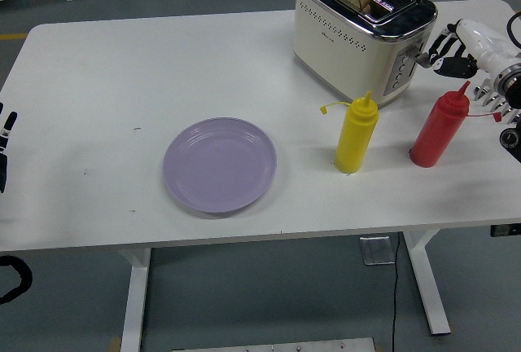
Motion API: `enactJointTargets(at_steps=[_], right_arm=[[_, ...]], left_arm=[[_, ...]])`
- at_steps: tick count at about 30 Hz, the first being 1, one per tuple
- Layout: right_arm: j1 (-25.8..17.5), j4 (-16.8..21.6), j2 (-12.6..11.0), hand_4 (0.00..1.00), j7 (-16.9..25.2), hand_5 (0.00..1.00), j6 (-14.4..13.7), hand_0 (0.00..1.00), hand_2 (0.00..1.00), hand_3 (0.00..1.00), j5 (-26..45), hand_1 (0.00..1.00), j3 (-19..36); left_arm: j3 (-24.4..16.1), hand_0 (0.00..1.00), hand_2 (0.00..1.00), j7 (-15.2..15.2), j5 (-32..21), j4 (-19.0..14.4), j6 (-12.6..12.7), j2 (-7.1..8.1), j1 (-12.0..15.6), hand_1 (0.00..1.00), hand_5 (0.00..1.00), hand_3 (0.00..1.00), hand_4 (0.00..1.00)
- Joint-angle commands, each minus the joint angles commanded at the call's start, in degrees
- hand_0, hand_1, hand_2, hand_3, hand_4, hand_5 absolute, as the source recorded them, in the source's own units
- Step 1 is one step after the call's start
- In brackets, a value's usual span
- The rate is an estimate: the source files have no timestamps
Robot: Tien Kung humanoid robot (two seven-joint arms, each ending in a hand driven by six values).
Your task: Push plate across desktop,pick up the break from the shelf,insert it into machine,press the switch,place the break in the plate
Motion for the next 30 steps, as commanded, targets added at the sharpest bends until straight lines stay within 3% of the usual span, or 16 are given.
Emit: enactJointTargets(at_steps=[2, 3, 8, 9, 14, 15, 20, 21, 30], right_arm=[[-0.4, 0.8, -0.3, 0.509, -0.5, 0.394, 0.0, 0.373, 0.543, 0.577, -0.3, 0.449, 1.8], [-0.6, 1.3, -0.5, 0.530, -0.8, 0.397, -0.1, 0.432, 0.605, 0.652, -0.3, 0.495, 2.7], [-1.3, 3.2, -1.0, 0.530, -1.5, 0.397, -1.1, 0.432, 0.605, 0.652, -0.1, 0.495, 6.5], [-1.4, 3.4, -1.1, 0.585, -1.5, 0.424, -1.2, 0.578, 0.765, 0.793, -0.1, 0.644, 6.9], [-1.8, 4.9, -1.3, 0.585, -1.0, 0.424, -2.6, 0.578, 0.765, 0.793, 1.6, 0.644, 9.0], [-1.8, 5.2, -1.3, 0.584, -0.8, 0.426, -3.0, 0.703, 0.821, 0.843, 2.2, 0.729, 9.3], [-1.7, 6.4, -1.1, 0.584, 0.3, 0.426, -4.9, 0.703, 0.821, 0.843, 5.3, 0.729, 9.6], [-1.5, 6.7, -1.0, 0.613, 0.5, 0.437, -5.2, 0.800, 0.847, 0.872, 5.8, 0.799, 9.6], [2.2, 7.2, 1.1, 0.636, 1.4, 0.450, -5.4, 0.824, 0.850, 0.877, 9.6, 0.813, 7.4]], left_arm=[[0.0, 0.814, 0.922, 0.0, 0.0, 0.0, 0.0, 0.01, 0.0, 0.861, 0.998, 0.849, 0.646], [0.0, 0.815, 0.922, 0.0, 0.0, 0.0, 0.0, 0.02, 0.0, 0.861, 0.998, 0.849, 0.646], [-0.1, 0.815, 0.922, 0.0, 0.0, 0.0, 0.0, 0.04, 0.0, 0.861, 0.998, 0.849, 0.646], [-0.1, 0.815, 0.922, 0.0, 0.0, 0.0, 0.0, 0.04, 0.0, 0.861, 0.998, 0.849, 0.646], [-0.1, 0.815, 0.922, 0.0, 0.0, 0.0, 0.0, 0.01, 0.0, 0.861, 0.998, 0.849, 0.646], [-0.1, 0.815, 0.922, 0.0, 0.0, 0.0, 0.1, 0.00, 0.0, 0.861, 0.998, 0.849, 0.646], [-0.1, 0.815, 0.922, 0.0, 0.0, 0.0, 0.1, -0.01, 0.1, 0.861, 0.998, 0.849, 0.646], [-0.1, 0.814, 0.922, 0.0, 0.0, 0.0, 0.1, -0.01, 0.1, 0.861, 0.998, 0.849, 0.646], [0.0, 0.814, 0.921, 0.0, 0.0, 0.0, 0.1, 0.08, 0.1, 0.861, 0.998, 0.849, 0.646]])
